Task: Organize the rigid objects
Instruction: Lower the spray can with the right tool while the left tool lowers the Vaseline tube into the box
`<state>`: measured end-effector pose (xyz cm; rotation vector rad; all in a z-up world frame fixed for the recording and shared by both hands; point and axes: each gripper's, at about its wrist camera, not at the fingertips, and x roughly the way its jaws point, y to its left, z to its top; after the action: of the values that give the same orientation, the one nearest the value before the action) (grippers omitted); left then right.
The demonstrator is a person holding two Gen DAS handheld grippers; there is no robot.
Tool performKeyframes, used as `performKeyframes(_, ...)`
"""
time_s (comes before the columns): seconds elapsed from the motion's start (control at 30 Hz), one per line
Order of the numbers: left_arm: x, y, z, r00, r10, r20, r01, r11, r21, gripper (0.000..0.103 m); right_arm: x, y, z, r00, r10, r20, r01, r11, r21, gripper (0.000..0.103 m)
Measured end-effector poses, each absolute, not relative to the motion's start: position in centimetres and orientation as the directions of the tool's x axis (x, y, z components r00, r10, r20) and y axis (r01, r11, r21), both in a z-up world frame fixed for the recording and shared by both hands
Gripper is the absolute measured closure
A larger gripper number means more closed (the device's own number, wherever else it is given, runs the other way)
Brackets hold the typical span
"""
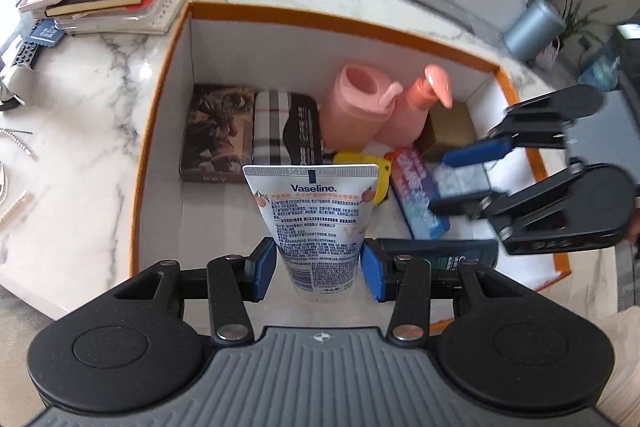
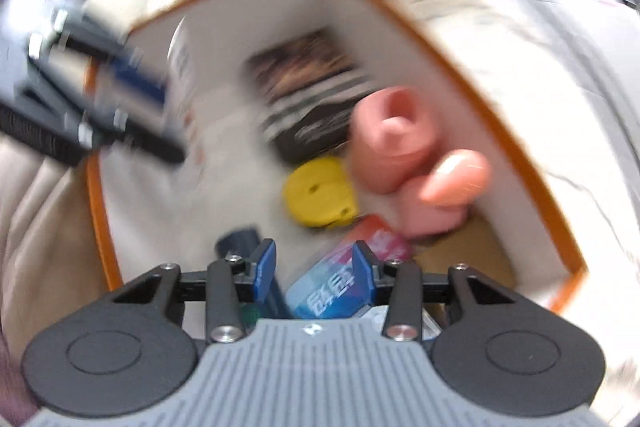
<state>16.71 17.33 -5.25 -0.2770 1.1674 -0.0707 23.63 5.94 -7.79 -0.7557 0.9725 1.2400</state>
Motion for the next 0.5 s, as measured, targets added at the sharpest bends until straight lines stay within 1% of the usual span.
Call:
performKeyframes(0.07, 17.1, 17.2, -5.8, 0.363, -0.208, -0.908, -0.085, 0.963, -0.255, 0.051, 23.3, 4.7, -7.1, 0.075, 0.487, -0.870, -0.961, 0.270, 0.068, 0.059)
performKeyframes(0.17, 17.9, 17.2, -6.8, 0.323, -0.233, -0.917, -0.101, 0.955, -0.278, 0.051, 22.9, 3.1, -6.7, 0.137, 0.547, -0.826, -0.917, 0.386, 0.103, 0.059)
performKeyframes(0.3, 18.8, 16.5, -7.8, 0.298, -0.214, -0.930, -0.101, 0.962, -0.254, 0.050, 22.3, 1.7, -6.7, 0.241, 0.523, -0.817, -0.820, 0.561, 0.117, 0.059)
performKeyframes(0.5, 19.9, 16.3, -8.5, 0.286, -0.192, -0.939, -0.124, 0.964, -0.235, 0.050, 20.9, -0.5, -6.4, 0.321, 0.511, -0.797, -0.719, 0.679, 0.146, 0.059)
